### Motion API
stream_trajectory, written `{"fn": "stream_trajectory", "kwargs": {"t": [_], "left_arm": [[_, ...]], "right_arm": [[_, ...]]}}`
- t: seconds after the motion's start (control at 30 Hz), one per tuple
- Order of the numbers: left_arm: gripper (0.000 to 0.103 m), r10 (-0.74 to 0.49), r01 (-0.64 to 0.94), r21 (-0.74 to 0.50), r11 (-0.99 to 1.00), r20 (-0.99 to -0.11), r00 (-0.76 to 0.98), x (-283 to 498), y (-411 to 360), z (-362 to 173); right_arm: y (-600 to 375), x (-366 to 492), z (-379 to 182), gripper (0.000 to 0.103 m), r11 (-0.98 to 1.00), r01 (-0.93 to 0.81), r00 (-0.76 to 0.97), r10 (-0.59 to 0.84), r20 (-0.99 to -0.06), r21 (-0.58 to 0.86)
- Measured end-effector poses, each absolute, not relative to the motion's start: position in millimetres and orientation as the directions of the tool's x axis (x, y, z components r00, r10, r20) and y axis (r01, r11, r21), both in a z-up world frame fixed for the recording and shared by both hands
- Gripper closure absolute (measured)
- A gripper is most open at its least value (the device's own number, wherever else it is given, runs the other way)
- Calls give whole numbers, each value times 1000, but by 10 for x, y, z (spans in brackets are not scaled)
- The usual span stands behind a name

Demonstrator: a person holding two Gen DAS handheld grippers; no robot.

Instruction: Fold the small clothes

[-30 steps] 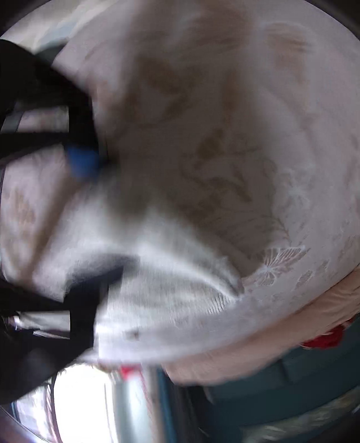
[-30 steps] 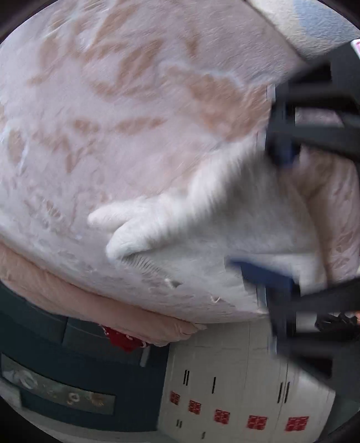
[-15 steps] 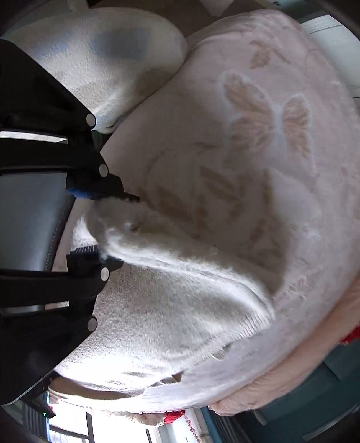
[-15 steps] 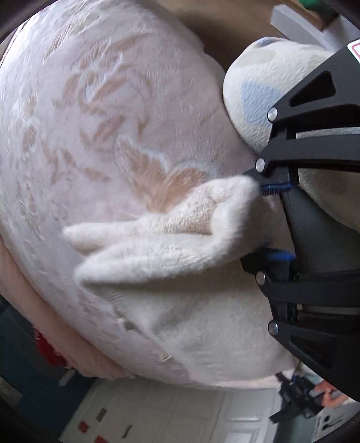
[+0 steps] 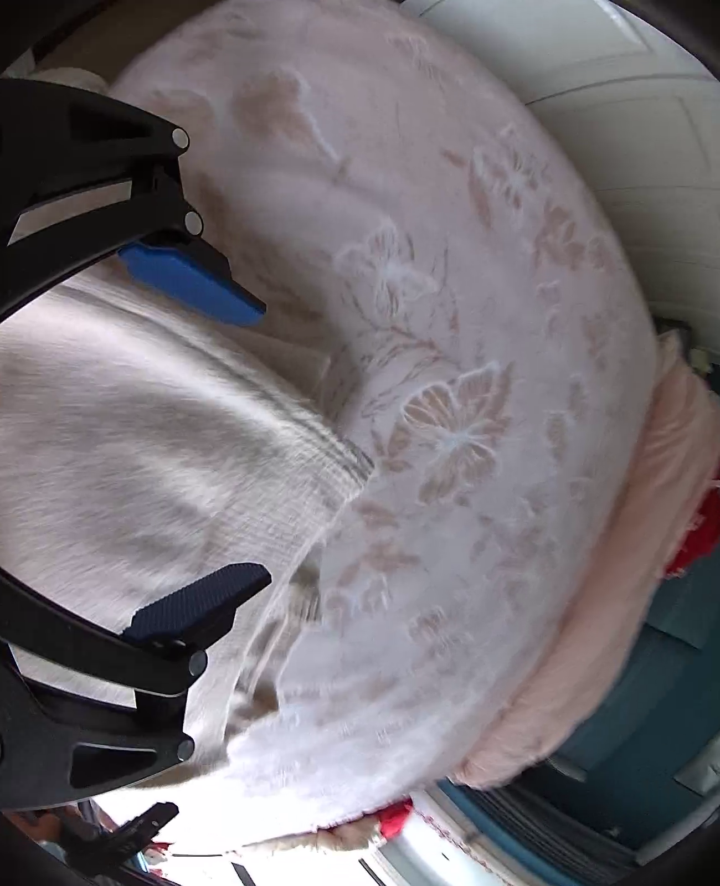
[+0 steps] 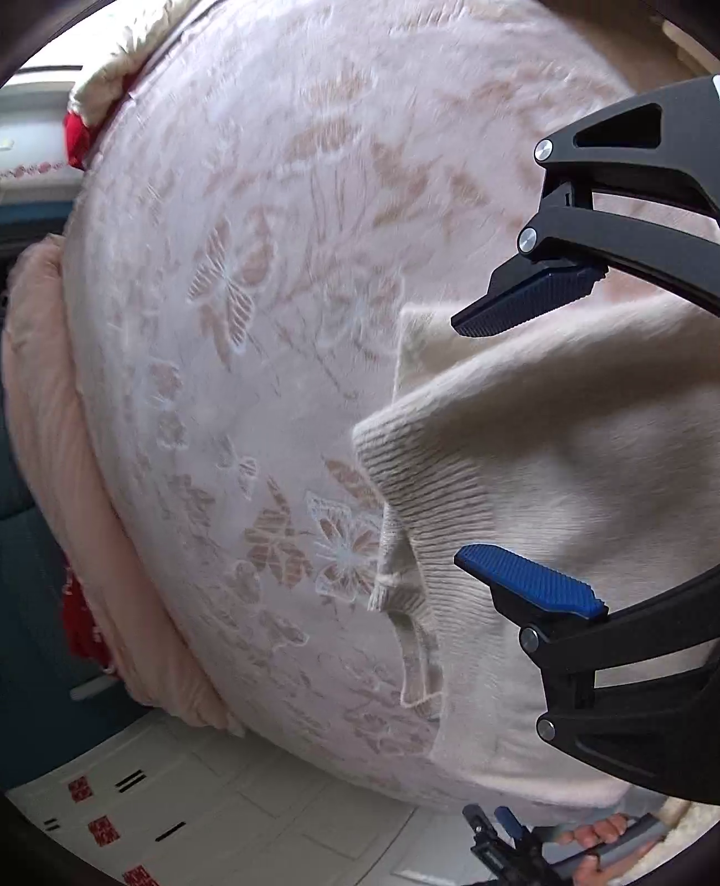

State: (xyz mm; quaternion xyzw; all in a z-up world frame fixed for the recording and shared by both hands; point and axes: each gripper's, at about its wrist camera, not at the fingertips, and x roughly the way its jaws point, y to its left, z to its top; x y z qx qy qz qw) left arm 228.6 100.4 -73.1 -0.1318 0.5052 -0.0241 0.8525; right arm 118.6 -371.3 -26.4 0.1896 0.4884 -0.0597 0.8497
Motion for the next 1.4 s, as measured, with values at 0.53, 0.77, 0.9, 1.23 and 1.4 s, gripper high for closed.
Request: {"fn": "stream_trajectory", "kwargs": {"t": [0.53,0.77,0.9,1.23,1.4], "left_arm": [[93,-66,-36,-89,995,-904,422,2596,918,-966],[84,-39,3,-43,999,-883,468,2433,792,-817],[67,-124,54,-112,992,-831,542,1982,639,-401],[64,-201,176,-139,975,-889,411,1341,20,-1003],[65,-163,141,-114,983,-894,418,1403,252,-979]], "right_arm": [[-4134,1433,-869,95,867,412,431,85,-898,280],[-3966,1183,-320,79,881,395,543,4,-840,260],[-3467,877,12,66,915,278,603,72,-794,294],[-2129,754,-577,93,964,14,462,229,-857,265],[-3309,533,-683,103,900,313,498,117,-860,303]]}}
